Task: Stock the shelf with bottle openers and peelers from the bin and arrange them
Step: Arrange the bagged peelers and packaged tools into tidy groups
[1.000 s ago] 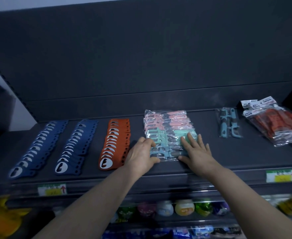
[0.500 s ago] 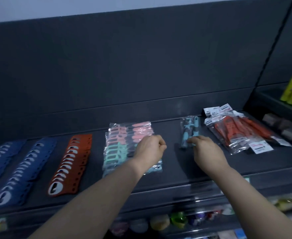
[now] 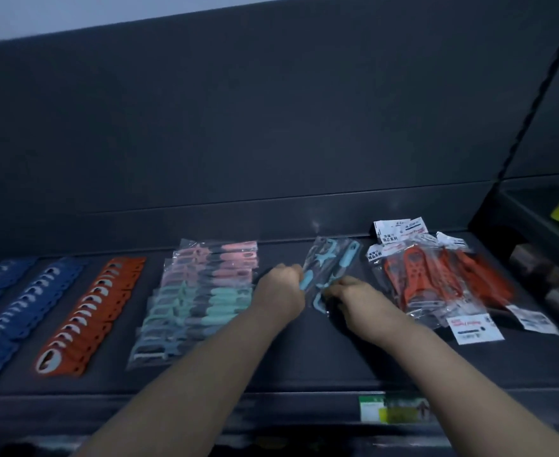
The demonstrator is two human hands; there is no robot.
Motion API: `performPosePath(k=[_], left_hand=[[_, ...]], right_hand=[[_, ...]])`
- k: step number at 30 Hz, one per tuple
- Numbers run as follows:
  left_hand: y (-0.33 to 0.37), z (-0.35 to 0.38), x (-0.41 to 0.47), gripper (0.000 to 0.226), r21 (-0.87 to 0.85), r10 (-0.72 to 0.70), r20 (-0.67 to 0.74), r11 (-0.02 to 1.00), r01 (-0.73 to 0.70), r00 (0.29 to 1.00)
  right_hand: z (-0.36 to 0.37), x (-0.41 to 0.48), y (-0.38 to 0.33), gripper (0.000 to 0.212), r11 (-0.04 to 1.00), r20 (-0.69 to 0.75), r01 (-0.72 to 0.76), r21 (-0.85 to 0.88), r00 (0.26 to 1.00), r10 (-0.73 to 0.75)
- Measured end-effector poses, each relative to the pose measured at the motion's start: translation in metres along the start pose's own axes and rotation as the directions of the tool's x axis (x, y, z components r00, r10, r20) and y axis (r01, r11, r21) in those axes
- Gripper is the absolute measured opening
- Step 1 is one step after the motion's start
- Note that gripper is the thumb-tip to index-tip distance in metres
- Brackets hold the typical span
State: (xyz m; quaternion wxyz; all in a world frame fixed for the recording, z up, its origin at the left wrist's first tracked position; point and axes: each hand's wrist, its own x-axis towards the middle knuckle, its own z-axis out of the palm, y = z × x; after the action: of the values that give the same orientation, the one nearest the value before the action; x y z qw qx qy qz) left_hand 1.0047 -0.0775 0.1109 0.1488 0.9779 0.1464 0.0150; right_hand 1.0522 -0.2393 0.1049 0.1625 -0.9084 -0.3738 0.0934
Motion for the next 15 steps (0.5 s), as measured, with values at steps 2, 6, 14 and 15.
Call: performPosePath(k=[2, 6, 14, 15], left_hand=[[-0.004, -0.004, -0.001, 0.025, 0.019, -0.052, -0.053, 0.998, 0.053, 0.997], [0.006, -0.010, -0.009, 0.031, 0.023, -0.017, -0.127, 1.000, 0.020, 0.992], [0.025, 0.002, -0.009, 0.042, 0.066, -0.102, -0.045, 0.992, 0.105, 0.994], [0.024, -0.002, -0.009, 0.039, 0.047, -0.097, -0.083, 0.994, 0.101, 0.992]], right_hand=[[-0.002, 0.003, -0.001, 0.046, 0.999, -0.050, 0.022, 0.043, 0.999, -0.020], [-0.012, 0.010, -0.001, 0.054, 0.998, -0.166, -0.039, -0.054, 0.986, 0.029], [-0.026, 0.005, -0.001, 0.048, 0.998, -0.339, -0.046, 0.044, 0.939, 0.058], [-0.027, 0.004, -0.001, 0.044, 0.998, -0.388, -0.044, 0.054, 0.920, 0.061]])
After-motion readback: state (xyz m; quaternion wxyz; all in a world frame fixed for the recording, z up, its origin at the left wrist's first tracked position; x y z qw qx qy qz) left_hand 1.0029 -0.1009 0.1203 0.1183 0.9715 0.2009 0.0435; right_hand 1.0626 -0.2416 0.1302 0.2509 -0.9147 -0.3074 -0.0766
